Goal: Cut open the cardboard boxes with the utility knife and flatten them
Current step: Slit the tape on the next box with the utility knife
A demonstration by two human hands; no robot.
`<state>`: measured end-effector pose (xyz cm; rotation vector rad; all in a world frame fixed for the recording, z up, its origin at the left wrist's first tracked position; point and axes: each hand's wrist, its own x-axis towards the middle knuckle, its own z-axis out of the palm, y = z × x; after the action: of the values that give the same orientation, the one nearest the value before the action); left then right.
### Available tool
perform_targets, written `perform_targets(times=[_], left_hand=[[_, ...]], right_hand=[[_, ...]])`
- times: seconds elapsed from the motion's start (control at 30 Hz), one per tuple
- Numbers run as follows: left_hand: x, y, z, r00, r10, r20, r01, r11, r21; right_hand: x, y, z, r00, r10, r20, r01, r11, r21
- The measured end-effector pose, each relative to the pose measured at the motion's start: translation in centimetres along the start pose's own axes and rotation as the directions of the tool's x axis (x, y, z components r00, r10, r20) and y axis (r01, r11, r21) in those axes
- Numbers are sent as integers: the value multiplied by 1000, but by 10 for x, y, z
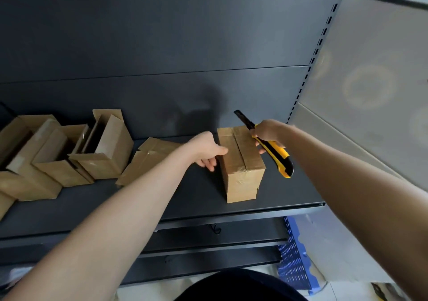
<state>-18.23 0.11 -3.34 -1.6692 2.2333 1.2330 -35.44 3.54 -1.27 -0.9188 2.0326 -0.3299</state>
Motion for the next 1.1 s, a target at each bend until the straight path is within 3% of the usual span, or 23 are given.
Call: perform_targets(times=[0.07,0.2,0.33,0.47,0.73,0.9,1.1], left_hand=[[5,-3,-7,982,134,-136,-105,973,205],[14,-3,-8,943,301,143,-328,914,238],[22,5,-1,947,321,15,-297,857,421],[27,13,2,940,335,-68,-219,743,633],[49,25,-1,914,333,233,-406,735,542],[51,26,2,914,361,187,-399,706,585],[48,26,2,911,372,176,-403,718,567]], right_hand=[[3,1,0,999,-37,-18,37,999,34],[5,3,0,997,-62,-51,63,998,2],[1,2,-2,998,-23,-54,21,999,-33],[-1,10,-15,993,-57,-102,34,974,-224],[-26,20,-42,997,-64,-54,22,822,-569],[-39,12,-31,996,-76,-47,26,749,-662],[-50,-5,-19,965,-218,-146,-6,537,-844]])
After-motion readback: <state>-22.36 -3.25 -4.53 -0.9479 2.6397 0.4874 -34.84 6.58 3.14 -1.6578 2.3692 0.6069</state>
